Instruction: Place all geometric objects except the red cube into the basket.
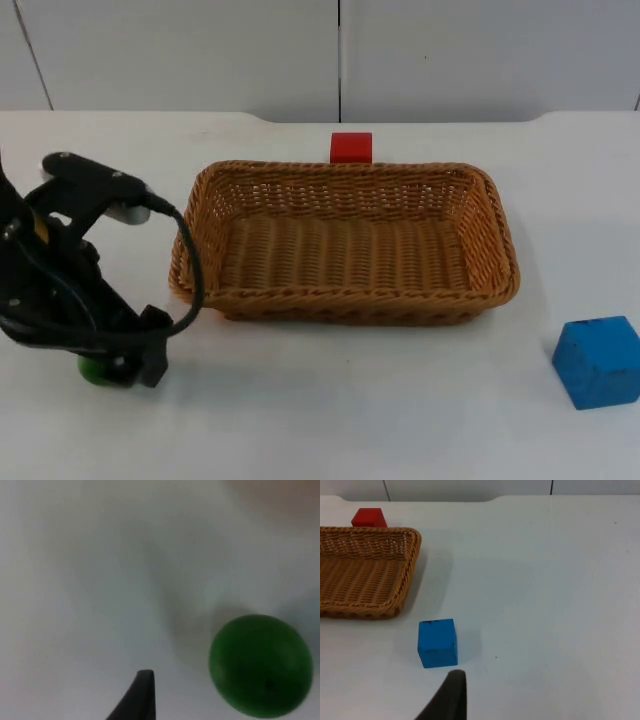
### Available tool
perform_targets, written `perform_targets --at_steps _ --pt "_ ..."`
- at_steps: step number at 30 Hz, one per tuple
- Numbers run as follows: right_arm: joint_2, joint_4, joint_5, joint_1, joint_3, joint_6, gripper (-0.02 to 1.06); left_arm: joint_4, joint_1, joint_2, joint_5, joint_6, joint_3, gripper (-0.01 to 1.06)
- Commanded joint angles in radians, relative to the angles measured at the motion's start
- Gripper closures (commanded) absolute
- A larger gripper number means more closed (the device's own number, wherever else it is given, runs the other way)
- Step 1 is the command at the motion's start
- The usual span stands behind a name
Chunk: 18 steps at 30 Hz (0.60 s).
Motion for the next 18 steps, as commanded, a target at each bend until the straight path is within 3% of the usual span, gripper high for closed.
perform_targets --at_steps 1,12,14,16,17,18 --pt "-0.004 0.003 -0.003 -0.008 0.006 0.002 -0.01 0.001 0.026 0.023 -0.036 -0.001 -0.003 0.06" --pt "-0.004 0.003 -0.003 -0.008 0.006 0.002 -0.01 -0.003 0.030 0.105 -0.101 0.006 -0.003 0.07" --pt "-0.004 0.003 -0.003 -0.008 0.006 0.002 -0.01 -0.003 0.030 0.111 -0.115 0.006 -0.003 0.15" --pt "-0.004 0.003 -0.003 -0.008 0.006 0.002 -0.01 -0.003 0.030 0.109 -0.129 0.003 -0.003 0.32" --pt "-0.004 0.003 -0.003 -0.008 0.006 0.002 -0.01 -0.003 0.030 0.109 -0.129 0.003 -0.003 0.32" --pt "-0.004 0.003 -0.003 -0.008 0.006 0.002 -0.01 -0.003 0.030 0.109 -0.132 -0.008 -0.003 0.42"
